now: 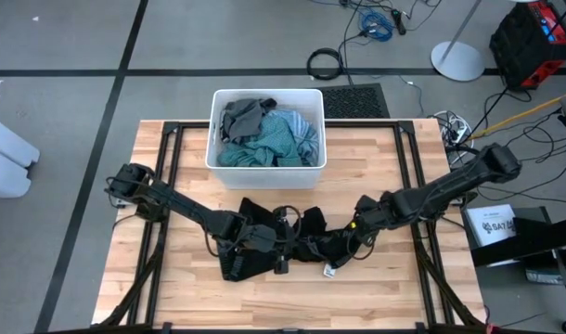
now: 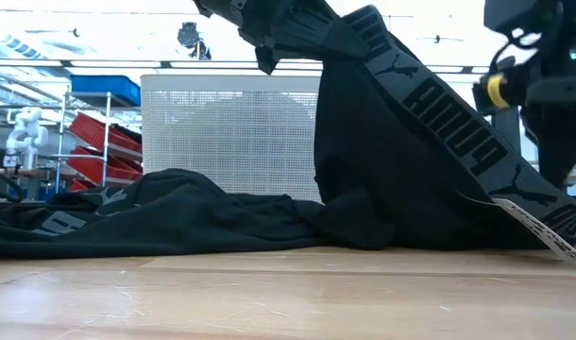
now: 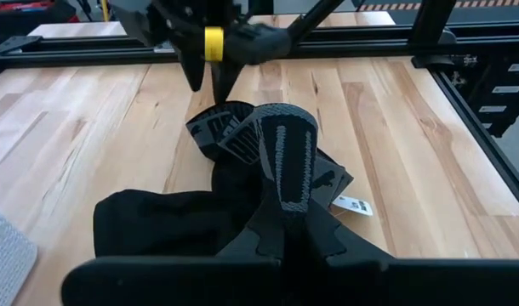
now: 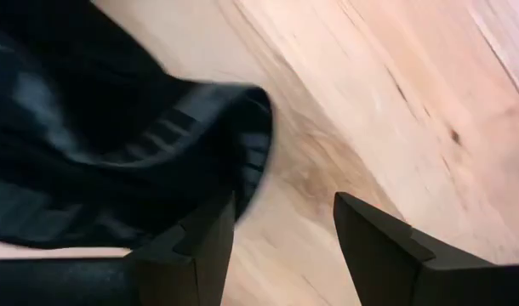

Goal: Sort clothes
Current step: Put the top black underwear into the white bin

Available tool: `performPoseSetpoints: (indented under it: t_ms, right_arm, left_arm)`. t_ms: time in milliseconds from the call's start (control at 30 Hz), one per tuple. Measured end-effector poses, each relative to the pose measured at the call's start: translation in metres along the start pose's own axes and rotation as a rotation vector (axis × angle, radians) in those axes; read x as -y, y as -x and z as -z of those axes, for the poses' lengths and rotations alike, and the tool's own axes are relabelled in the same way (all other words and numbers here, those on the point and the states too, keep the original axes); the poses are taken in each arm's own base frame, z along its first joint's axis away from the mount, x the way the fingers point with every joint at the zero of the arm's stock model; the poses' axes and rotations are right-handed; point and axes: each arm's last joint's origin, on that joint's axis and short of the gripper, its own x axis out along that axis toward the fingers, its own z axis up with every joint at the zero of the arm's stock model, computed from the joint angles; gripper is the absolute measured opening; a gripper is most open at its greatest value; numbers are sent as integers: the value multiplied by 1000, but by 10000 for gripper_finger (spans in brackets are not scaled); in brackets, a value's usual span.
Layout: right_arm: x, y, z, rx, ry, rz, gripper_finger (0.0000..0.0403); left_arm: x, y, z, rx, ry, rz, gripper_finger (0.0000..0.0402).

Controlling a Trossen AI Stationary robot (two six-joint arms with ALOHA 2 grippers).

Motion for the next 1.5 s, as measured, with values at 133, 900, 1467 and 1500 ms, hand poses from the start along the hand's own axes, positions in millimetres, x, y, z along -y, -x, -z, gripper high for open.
performPoseSetpoints:
  t_ms: [133, 900, 1467, 1500]
  right_arm:
    - [2, -9, 3, -5, -21, 1, 187]
    - [-13, -28, 0, -38, 20, -36, 154]
    - [-10, -7, -8, 131, 72, 34, 1]
    - [-10, -2, -9, 166, 77, 45, 1]
  left_arm:
    - [0, 0, 0, 0, 0, 0, 5]
    - [1, 0, 0, -4, 1, 25, 5]
    - [0, 0, 0, -3, 1, 25, 5]
    - [0, 0, 0, -1, 2, 25, 5]
